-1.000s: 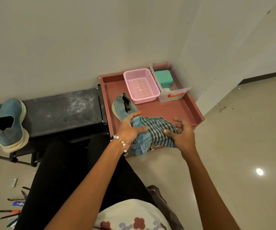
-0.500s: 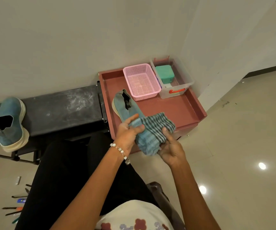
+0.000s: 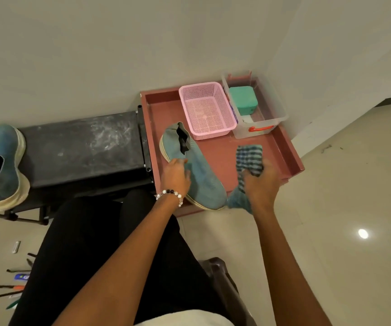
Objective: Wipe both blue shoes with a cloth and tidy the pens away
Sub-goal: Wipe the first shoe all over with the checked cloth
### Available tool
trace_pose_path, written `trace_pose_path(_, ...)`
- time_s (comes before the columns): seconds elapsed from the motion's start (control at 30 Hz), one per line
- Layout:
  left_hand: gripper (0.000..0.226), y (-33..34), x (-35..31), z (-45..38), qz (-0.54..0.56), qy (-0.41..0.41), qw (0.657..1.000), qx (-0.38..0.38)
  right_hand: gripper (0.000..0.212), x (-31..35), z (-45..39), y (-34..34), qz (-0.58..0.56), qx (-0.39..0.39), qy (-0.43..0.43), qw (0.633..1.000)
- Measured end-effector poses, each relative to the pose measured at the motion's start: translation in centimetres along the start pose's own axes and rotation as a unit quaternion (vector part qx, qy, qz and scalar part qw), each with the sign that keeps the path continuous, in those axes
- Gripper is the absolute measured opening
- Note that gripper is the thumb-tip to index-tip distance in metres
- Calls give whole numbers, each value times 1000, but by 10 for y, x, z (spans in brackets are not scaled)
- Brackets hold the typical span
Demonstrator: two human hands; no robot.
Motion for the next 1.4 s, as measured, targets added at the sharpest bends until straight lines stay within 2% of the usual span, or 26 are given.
trace_pose_path(0.07,52,4,11,-7,-42,25,999,23,25,28,2,23,83,-42,-146,985)
trace_pose_path(0.13,68,6,20,-14,-102,48,992,57,36,44,5,58,174,-25,-220,959)
trace_pose_path(0.17,71,9,23,-17,-137,61,985,81,37,48,9,78,218,6,-236,947)
trace_pose_path(0.23,63,17,30,-19,-216,81,962,144,37,47,21,113,291,67,-276,913)
trace_pose_path(0.3,55,23,41,-17,-293,77,933,197,34,31,41,144,365,159,-325,858)
trace_pose_path(0.37,57,23,49,-15,-361,77,904,216,31,1,47,160,482,137,-377,779)
trace_pose_path(0.47,61,21,52,-17,-427,105,867,233,48,-20,54,154,558,159,-339,741)
trace_pose_path(0.53,63,22,53,-17,-433,104,861,244,59,-30,56,153,559,169,-343,736)
trace_pose_path(0.83,75,25,58,-20,-429,95,858,265,59,-13,40,183,526,182,-288,779)
trace_pose_path(1.0,74,28,60,-20,-418,111,865,254,58,-33,57,154,547,223,-309,745)
trace_pose_path(1.2,85,28,62,-23,-377,109,884,253,59,-7,33,189,567,175,-344,728)
trace_pose_path(1.33,103,29,62,-22,-345,110,897,254,59,-29,48,176,542,186,-334,748)
trace_pose_path(1.4,115,32,62,-21,-353,107,894,256,57,-37,54,166,542,188,-344,743)
Point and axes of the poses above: each hand's wrist, its own z-axis away from the middle knuckle, its own y-axis out of the palm, x = y × z, the point moved 7 cm from there along -z, towards the middle knuckle, and after that the axes turned 12 degrees about y, right-handed, at the moved point
